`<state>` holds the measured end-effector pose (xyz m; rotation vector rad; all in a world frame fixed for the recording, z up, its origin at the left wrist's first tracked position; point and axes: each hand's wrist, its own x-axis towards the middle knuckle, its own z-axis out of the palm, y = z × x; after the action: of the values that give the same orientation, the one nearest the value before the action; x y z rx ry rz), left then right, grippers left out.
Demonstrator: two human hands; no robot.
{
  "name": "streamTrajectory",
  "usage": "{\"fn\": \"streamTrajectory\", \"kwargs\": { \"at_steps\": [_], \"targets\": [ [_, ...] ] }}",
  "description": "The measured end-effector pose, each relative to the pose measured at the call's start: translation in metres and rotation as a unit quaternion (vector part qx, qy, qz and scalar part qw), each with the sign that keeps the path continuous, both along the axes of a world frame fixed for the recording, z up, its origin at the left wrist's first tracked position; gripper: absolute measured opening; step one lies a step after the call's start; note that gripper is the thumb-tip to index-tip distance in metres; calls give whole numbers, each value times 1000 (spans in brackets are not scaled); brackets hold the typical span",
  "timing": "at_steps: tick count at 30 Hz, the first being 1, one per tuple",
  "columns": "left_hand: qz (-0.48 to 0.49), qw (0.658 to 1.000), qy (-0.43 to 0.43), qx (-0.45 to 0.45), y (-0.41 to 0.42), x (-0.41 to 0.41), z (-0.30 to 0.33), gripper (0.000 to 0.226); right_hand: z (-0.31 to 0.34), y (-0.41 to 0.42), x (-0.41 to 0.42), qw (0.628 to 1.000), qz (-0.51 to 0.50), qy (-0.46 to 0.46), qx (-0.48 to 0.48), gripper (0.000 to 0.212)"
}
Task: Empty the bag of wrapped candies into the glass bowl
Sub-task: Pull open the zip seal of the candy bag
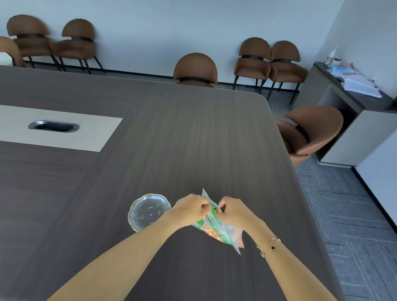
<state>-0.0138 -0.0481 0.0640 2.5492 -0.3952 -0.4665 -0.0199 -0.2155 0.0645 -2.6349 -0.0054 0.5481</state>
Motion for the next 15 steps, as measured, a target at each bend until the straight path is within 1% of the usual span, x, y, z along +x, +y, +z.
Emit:
{"fn": "streamTrajectory", "kwargs": {
  "at_steps": [2,4,6,9,10,13,15],
  "targets": [
    [-12,999,-10,30,4,0,2,34,-3,0,1,999,0,-24,-22,28],
    [-25,997,-12,69,12,0,2,31,-1,-6,3,998,-1,-42,-38,25],
    [-35,996,-2,83,19,-1,-1,30,5,-15,7,997,-10,-67,-47,26],
    [-19,998,6,59,23,-3,-5,32,12,-22,7,992,-18,-101,-69,34],
    [-8,999,6,45,22,-4,-4,35,11,-21,5,993,-13,-92,-78,41],
    [10,999,-11,29,18,-5,0,42,1,-11,-5,995,2,-9,-104,67],
    [18,999,-16,32,18,-5,3,41,-6,-7,-11,995,15,25,-100,70]
  ]
}}
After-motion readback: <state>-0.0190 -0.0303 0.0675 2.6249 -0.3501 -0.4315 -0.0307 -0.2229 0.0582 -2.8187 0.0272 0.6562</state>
